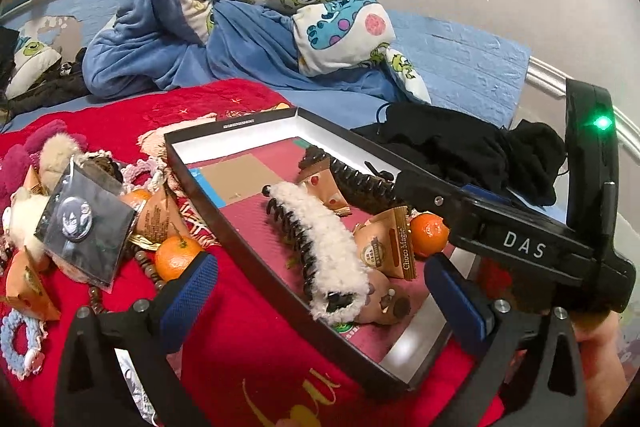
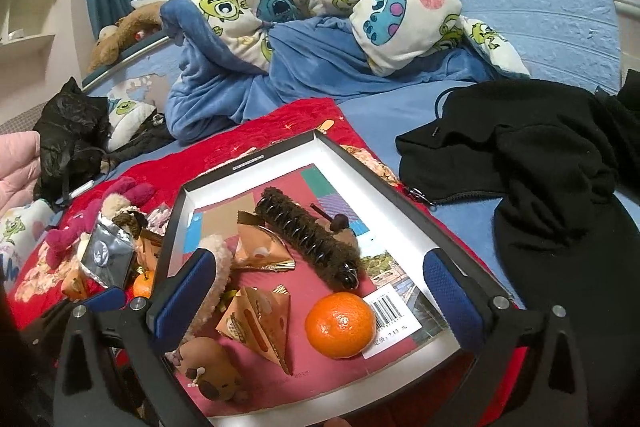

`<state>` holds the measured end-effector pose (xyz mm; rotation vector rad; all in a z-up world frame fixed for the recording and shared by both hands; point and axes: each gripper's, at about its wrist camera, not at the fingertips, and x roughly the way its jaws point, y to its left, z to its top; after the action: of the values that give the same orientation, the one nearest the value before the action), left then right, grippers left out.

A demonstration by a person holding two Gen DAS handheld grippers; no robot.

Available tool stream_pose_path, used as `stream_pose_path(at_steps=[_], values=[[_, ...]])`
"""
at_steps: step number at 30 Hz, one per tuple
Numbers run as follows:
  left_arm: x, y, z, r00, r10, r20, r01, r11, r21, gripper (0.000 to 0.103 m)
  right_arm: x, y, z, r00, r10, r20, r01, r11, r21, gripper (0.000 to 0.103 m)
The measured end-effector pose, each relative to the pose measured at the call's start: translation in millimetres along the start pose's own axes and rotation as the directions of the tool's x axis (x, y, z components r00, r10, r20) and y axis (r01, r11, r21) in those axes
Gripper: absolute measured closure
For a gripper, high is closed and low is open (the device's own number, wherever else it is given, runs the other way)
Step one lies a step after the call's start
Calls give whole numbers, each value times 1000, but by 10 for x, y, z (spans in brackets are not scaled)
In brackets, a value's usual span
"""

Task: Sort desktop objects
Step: 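Open the left tool to drop the strip while the right tool releases the packet in, then move both open tools back toward the pile on the bedspread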

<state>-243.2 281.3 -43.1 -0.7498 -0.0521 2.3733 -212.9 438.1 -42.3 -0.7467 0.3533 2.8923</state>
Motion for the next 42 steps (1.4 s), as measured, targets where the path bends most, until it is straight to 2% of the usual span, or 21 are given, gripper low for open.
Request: stream_pose_path(at_steps=[3,6,9,14,18,20,26,29,31,34,39,42], values=[[-104,54,10,1000,-9,6,9,1000,-11,0,-79,11,11,999,-23,31,23,1000,-7,0],[-307,136,17,999,36,32,-36,999,0,0,-245,50,48,995,-29,94,31,999,-21,0],[-577,294,7,996,63,61,-63,998,-1,0,-387,105,94,991,-5,135,6,1000,-9,0],[-986,734,-8,990,137,28,-135,989,-55,0,-549,365,173,984,52,168,-52,999,-1,0],[-1368,1055,-9,973,231,14,-229,970,-76,0,-563,711,189,980,101,171,-104,995,7,0],[-1573,1185,-6,961,276,19,-274,959,-71,0,-569,1001,168,974,161,159,-163,987,-1,0],[-2133,1505,-54,921,390,17,-388,919,-73,0,-674,1857,25,958,253,138,-232,961,-148,0],[-2309,1605,-125,910,415,17,-411,907,-94,0,-710,2093,-56,950,286,126,-264,949,-171,0],[-2363,1630,-210,908,417,24,-413,905,-102,0,-720,2181,-101,951,284,121,-261,948,-182,0],[-2328,1667,-371,916,400,28,-395,911,-115,0,-719,2209,-157,951,293,102,-272,945,-183,0],[-1944,1787,-436,918,394,-51,-397,908,-132,0,-717,2066,-254,949,308,66,-299,946,-128,0],[-1700,1788,-412,913,399,-90,-407,906,-113,0,-722,2038,-341,953,302,31,-295,945,-137,0]])
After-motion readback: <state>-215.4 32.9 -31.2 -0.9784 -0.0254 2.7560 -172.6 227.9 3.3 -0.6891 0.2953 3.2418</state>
